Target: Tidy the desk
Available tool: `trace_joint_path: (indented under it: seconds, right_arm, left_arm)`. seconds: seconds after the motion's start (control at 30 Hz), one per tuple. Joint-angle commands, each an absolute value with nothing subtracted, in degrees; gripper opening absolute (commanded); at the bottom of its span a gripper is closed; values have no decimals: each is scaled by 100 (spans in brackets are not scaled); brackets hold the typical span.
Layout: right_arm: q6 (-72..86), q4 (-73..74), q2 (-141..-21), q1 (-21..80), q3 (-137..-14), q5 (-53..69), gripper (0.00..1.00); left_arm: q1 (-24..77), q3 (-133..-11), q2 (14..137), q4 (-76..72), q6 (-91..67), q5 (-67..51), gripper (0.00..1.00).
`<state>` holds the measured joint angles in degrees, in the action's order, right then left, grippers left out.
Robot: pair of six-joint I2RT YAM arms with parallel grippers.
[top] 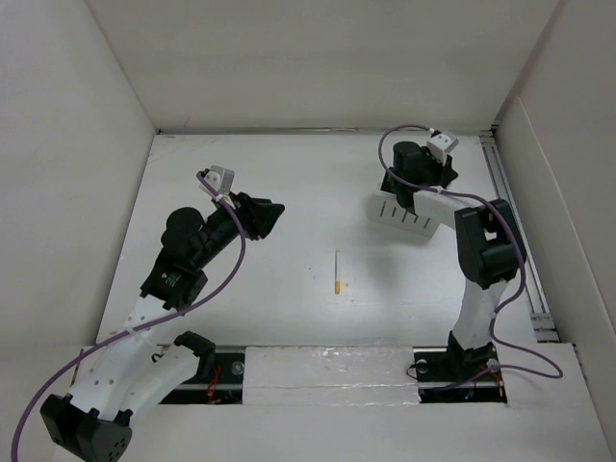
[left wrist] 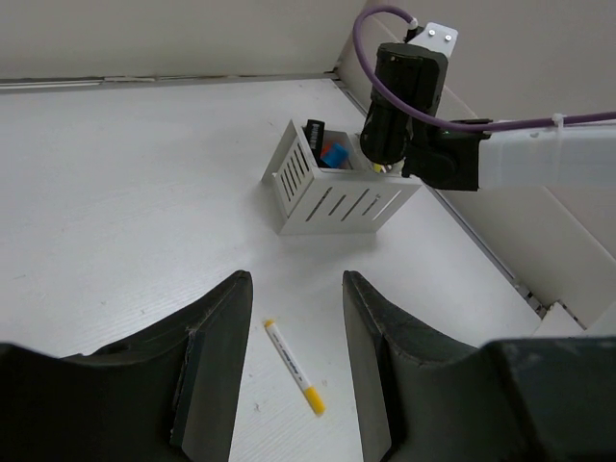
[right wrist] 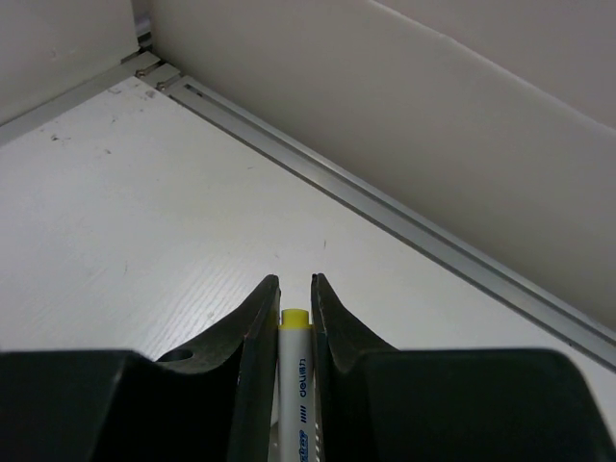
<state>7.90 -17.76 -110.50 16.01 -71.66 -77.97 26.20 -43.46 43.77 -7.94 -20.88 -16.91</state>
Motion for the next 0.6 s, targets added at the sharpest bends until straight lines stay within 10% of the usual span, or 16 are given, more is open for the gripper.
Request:
trace_joint_path:
  seconds: [0.0, 0.57]
  right_arm:
    - [274, -2669, -11030, 1644, -7330, -8218, 5]
    - [-150, -3428, -10302, 2136, -6416, -8095, 21]
  left_arm:
    - [2637, -4342, 4316, -1090, -2092, -1696, 39]
    - [2637, -4342, 4306, -1099, -2092, -1705, 39]
